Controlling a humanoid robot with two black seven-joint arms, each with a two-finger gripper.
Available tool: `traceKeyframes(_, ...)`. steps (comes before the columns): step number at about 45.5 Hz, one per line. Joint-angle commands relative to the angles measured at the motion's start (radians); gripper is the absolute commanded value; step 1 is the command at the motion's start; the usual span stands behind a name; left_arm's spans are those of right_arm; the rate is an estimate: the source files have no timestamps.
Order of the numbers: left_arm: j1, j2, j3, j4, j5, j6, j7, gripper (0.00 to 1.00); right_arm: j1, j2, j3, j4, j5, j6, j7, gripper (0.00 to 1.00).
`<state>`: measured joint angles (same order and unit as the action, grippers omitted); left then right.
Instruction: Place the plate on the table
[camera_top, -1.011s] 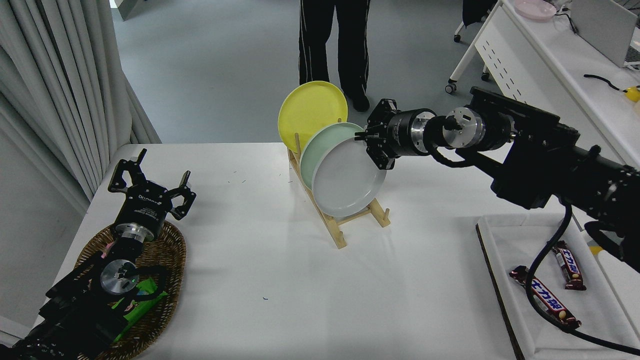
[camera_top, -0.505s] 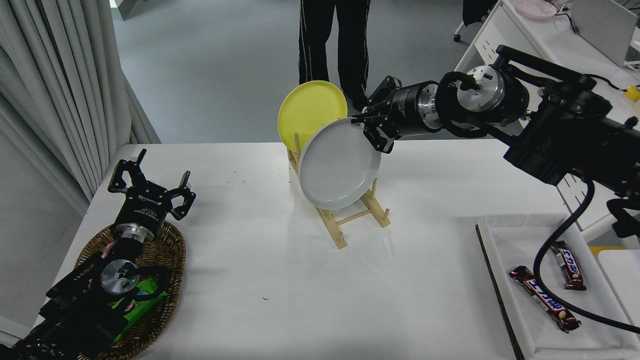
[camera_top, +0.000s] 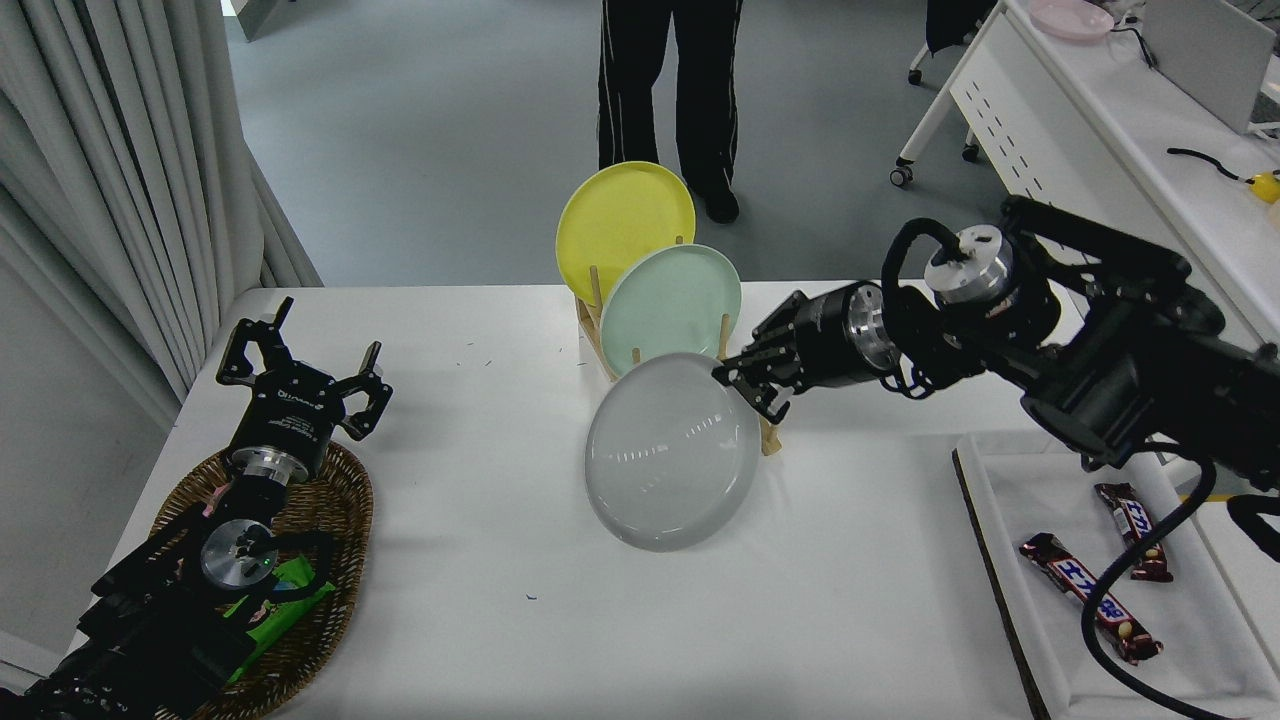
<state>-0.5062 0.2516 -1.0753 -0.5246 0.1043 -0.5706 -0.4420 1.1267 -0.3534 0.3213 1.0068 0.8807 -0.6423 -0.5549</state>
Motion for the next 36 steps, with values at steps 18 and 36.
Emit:
traceKeyframes(18, 0.000, 0.000, 0.000, 0.000, 0.000, 0.000, 0.000, 1.00, -0.229, -0.030, 0.145, -0.004, 0.119, -0.143, -0.023, 0.00)
traceKeyframes(36, 0.000, 0.000, 0.000, 0.000, 0.000, 0.000, 0.000, 1.00, -0.216, 0.166, 0.148, -0.260, 0.144, -0.143, -0.025, 0.00)
